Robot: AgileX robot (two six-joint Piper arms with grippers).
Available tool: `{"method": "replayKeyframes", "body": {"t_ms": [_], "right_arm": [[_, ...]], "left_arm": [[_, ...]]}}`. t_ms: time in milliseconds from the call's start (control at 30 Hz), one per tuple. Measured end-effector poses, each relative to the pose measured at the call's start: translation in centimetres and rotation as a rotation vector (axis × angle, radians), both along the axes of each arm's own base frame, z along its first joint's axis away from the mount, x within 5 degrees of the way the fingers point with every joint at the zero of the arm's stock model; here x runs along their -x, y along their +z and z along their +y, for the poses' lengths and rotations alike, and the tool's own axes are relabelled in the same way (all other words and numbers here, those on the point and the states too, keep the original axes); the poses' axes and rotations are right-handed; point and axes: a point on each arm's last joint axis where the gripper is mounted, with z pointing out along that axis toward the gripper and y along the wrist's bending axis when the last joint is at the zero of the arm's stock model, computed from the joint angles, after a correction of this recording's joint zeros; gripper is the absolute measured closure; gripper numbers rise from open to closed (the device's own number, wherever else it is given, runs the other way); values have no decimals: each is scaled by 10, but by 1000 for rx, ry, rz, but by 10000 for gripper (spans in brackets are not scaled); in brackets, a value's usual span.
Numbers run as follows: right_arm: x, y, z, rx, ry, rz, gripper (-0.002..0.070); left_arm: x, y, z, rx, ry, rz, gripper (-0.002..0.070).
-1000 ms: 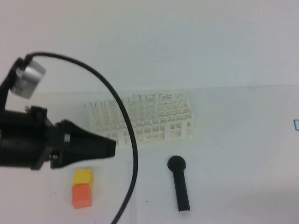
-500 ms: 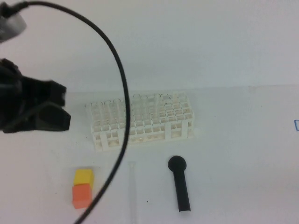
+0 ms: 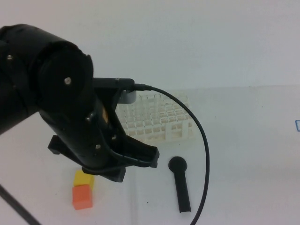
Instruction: Place the test tubes
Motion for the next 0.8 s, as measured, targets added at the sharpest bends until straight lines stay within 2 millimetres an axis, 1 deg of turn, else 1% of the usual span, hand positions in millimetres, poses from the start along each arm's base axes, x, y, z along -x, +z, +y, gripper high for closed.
{"method": "replayKeyframes", "body": {"t_ms": [100, 267, 600, 800], "right_arm": [[-8, 2, 2, 108, 80, 165, 678], [-18, -2, 6, 149, 154, 272, 678], [-19, -4, 7, 153, 163, 297, 678], [-19, -4, 7, 153, 165, 296, 678]], "left_arm": [[-8, -10, -7, 2, 36, 17, 675], [-13, -17, -13, 16, 60, 28, 675], [-14, -19, -14, 24, 84, 33, 676], [-14, -19, -13, 9, 57, 27, 676]]}}
